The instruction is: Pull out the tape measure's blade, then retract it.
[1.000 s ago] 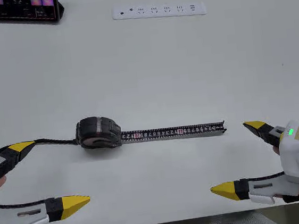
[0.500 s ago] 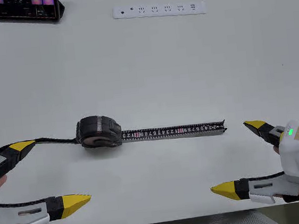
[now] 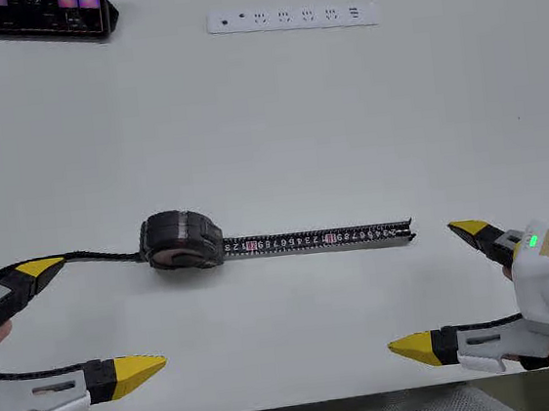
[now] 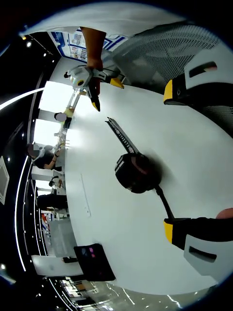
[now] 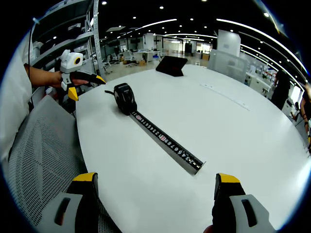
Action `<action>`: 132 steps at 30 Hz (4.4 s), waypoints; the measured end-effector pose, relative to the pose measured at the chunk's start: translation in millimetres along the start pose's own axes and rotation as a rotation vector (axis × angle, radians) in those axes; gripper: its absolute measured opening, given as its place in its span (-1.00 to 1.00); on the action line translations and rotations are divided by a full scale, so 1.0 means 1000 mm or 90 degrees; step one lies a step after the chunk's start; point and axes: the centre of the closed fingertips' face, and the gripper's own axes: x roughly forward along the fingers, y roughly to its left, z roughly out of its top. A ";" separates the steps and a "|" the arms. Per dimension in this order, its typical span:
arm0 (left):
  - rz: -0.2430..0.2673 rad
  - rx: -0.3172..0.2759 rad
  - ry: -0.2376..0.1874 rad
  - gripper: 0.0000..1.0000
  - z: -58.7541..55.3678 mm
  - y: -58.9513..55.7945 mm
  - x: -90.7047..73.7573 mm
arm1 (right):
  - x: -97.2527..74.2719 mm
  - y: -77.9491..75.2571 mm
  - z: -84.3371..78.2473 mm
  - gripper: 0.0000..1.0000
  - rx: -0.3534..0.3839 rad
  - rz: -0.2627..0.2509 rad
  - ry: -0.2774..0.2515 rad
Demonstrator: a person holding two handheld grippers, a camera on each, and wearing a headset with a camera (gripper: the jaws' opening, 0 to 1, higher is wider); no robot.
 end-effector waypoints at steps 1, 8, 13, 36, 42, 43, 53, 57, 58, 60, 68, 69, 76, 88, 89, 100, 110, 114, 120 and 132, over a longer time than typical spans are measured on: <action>0.000 -0.001 0.000 0.88 0.000 0.000 0.000 | 0.000 0.000 0.000 0.98 0.000 0.000 0.000; 0.004 -0.012 -0.001 0.88 0.003 -0.001 0.007 | 0.002 -0.001 0.000 0.97 -0.002 0.000 -0.001; 0.006 -0.018 -0.007 0.87 0.008 0.000 0.013 | 0.002 -0.002 0.001 0.97 -0.004 0.002 -0.003; 0.006 -0.039 -0.008 0.82 0.017 -0.001 0.038 | 0.000 -0.011 0.002 0.92 -0.002 0.000 -0.004; 0.009 -0.052 -0.009 0.78 0.021 -0.002 0.048 | -0.001 -0.016 0.001 0.92 -0.003 -0.003 -0.005; 0.007 -0.054 -0.010 0.78 0.022 -0.002 0.049 | -0.001 -0.017 0.001 0.92 -0.004 -0.004 -0.004; -0.003 -0.075 -0.013 0.77 0.027 -0.005 0.062 | -0.003 -0.022 -0.001 0.91 -0.003 -0.007 -0.002; -0.004 -0.081 -0.014 0.76 0.028 -0.006 0.067 | -0.003 -0.022 -0.001 0.91 -0.001 -0.009 -0.003; -0.005 -0.083 -0.015 0.76 0.028 -0.006 0.067 | -0.003 -0.022 -0.001 0.91 -0.002 -0.009 -0.003; -0.005 -0.082 -0.014 0.76 0.028 -0.007 0.069 | -0.002 -0.023 -0.001 0.91 -0.003 -0.008 -0.003; -0.004 -0.094 -0.020 0.72 0.029 -0.010 0.070 | -0.001 -0.022 0.001 0.88 -0.001 -0.005 -0.005; -0.002 -0.096 -0.021 0.71 0.029 -0.009 0.070 | -0.001 -0.022 0.000 0.87 0.000 -0.005 -0.005; 0.016 -0.111 -0.030 0.74 0.031 -0.009 0.073 | -0.001 -0.021 0.000 0.86 0.000 -0.004 -0.003; 0.103 -0.131 -0.038 0.65 0.031 0.001 0.085 | -0.001 -0.036 0.004 0.64 -0.040 0.002 0.008; 0.110 -0.125 -0.036 0.63 0.031 0.001 0.087 | 0.000 -0.037 0.005 0.64 -0.042 0.003 0.011; 0.159 -0.147 -0.040 0.54 0.030 0.008 0.093 | 0.007 -0.053 0.010 0.52 -0.083 0.026 0.029; 0.197 -0.185 -0.042 0.46 0.028 0.017 0.098 | 0.012 -0.062 0.011 0.36 -0.128 0.057 0.060; 0.206 -0.201 -0.042 0.44 0.028 0.019 0.099 | 0.015 -0.065 0.011 0.30 -0.146 0.073 0.071; 0.217 -0.218 -0.042 0.40 0.028 0.022 0.101 | 0.019 -0.068 0.011 0.19 -0.170 0.093 0.090; 0.243 -0.251 -0.036 0.31 0.024 0.029 0.103 | 0.027 -0.070 0.005 0.04 -0.205 0.126 0.125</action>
